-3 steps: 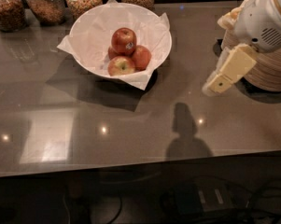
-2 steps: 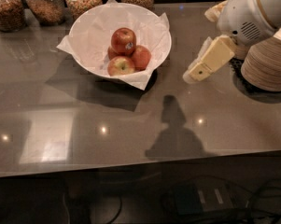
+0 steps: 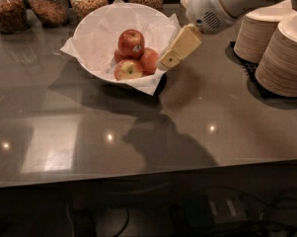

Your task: Pick apple from white bowl

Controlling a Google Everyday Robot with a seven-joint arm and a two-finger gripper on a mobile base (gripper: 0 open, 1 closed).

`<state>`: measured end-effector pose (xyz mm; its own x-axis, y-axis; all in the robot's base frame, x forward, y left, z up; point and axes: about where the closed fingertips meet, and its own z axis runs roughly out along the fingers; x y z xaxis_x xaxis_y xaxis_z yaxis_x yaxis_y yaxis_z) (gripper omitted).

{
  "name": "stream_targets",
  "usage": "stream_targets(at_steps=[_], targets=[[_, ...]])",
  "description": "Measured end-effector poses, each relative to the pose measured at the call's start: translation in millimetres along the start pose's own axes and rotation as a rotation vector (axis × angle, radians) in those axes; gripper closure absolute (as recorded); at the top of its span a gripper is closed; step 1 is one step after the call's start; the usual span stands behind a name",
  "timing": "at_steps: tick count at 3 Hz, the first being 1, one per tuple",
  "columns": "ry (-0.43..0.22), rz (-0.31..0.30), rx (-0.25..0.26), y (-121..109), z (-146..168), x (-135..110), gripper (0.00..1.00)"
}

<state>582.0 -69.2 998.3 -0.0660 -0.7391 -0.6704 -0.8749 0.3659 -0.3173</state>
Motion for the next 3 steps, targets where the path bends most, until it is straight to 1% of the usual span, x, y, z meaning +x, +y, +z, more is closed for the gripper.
stream_targets(at_steps=[1, 2, 3], targets=[[-0.001, -0.036, -0.020, -8.4, 37.3, -23.3, 0.00], [-0.004, -0.044, -0.044, -13.5, 66.2, -36.6, 0.00], [-0.015, -0.030, -0.073, -18.3, 91.3, -45.3, 0.00]])
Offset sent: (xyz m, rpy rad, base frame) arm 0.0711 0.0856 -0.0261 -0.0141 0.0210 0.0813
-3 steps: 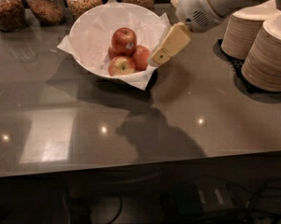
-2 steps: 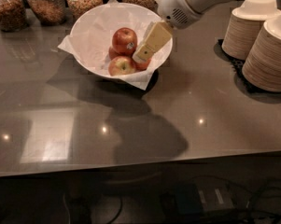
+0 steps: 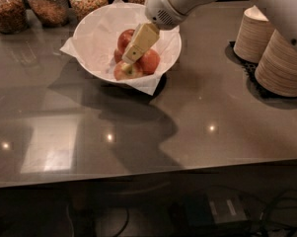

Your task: Pick apple from white bowl

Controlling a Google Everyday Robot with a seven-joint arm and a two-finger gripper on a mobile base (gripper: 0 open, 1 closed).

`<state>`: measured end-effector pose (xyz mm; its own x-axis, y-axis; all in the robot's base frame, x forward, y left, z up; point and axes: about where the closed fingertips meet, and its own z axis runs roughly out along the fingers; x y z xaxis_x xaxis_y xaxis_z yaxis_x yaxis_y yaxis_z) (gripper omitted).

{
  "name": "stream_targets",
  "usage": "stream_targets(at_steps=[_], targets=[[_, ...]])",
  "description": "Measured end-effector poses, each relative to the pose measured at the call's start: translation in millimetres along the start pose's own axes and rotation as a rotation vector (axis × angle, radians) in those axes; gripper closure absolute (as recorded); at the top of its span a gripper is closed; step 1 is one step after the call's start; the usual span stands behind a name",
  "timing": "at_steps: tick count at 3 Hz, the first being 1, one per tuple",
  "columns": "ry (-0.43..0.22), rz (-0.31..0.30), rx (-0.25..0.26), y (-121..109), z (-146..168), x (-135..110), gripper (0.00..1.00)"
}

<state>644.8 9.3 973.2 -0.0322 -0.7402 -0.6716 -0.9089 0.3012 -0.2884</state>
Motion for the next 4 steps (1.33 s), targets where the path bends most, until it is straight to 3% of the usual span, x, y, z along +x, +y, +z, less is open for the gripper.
stream_targets(at_steps=[2, 4], targets=[[-0.035, 0.121, -0.060, -12.4, 36.8, -2.9, 0.00], [-0.065, 0.221, -0.140, -9.7, 68.5, 0.9, 0.00]])
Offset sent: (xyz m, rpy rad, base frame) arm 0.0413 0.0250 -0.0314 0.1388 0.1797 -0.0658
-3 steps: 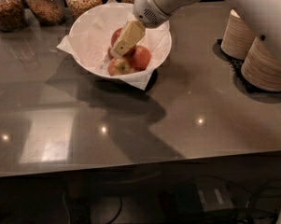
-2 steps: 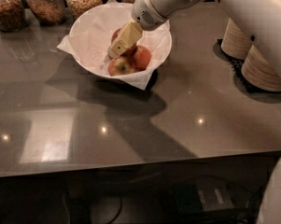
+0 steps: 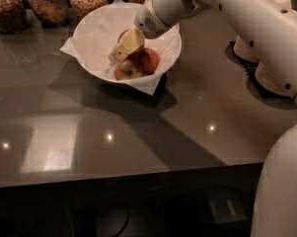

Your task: Pick apple from white bowl

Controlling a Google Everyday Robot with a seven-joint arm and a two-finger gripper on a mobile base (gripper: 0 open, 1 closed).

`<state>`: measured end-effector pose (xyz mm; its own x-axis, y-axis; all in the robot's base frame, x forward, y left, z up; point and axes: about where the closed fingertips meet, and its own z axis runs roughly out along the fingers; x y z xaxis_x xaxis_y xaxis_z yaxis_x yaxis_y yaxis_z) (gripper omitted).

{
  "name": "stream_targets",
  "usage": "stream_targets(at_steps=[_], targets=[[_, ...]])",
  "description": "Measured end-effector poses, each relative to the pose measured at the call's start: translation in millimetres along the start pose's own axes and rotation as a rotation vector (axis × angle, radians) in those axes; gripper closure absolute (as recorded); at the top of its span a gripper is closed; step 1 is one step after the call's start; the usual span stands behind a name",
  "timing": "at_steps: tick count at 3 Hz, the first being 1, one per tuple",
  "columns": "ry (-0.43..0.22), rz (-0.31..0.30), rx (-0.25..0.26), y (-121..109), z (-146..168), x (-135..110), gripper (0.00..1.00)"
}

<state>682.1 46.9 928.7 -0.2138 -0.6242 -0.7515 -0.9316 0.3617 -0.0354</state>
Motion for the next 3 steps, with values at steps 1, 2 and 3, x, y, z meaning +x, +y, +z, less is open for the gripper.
stream_targets(at_steps=[1, 2, 3], targets=[[-0.015, 0.014, -0.025, 2.8, 11.2, 2.6, 0.00], [-0.019, 0.020, -0.037, 4.8, 17.6, 8.1, 0.00], [-0.026, 0.022, -0.033, 4.0, 18.4, 12.5, 0.19]])
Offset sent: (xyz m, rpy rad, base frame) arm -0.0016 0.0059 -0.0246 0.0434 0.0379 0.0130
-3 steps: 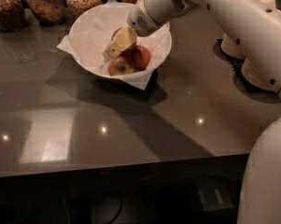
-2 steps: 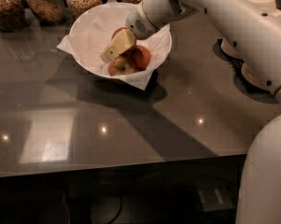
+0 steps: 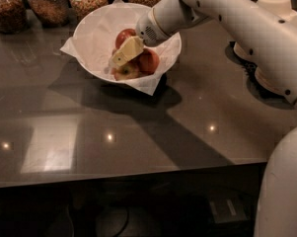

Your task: Pick apple from white bowl

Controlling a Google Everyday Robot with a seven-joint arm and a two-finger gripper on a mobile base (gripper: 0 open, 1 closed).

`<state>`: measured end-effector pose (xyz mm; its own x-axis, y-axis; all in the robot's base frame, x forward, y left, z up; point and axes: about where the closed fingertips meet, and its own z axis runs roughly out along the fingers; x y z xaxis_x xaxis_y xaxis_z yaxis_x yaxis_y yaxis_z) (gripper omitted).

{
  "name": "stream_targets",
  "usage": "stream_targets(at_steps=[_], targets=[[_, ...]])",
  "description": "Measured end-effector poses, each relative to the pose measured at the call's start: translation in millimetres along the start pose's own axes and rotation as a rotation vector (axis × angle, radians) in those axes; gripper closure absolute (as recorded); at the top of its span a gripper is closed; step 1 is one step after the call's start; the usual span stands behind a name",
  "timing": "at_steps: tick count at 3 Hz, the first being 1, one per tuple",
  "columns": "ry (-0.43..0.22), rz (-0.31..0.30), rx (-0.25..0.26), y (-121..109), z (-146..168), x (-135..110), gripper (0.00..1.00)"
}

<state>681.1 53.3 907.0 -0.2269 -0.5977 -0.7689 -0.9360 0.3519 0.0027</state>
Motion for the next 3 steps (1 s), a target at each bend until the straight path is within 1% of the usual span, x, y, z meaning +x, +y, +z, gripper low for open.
stream_targets(at_steps=[2, 3], targets=[[-0.015, 0.015, 0.027, -6.7, -7.4, 5.1, 0.66], [-0.028, 0.027, 0.049, -11.6, -16.5, 6.2, 0.89]])
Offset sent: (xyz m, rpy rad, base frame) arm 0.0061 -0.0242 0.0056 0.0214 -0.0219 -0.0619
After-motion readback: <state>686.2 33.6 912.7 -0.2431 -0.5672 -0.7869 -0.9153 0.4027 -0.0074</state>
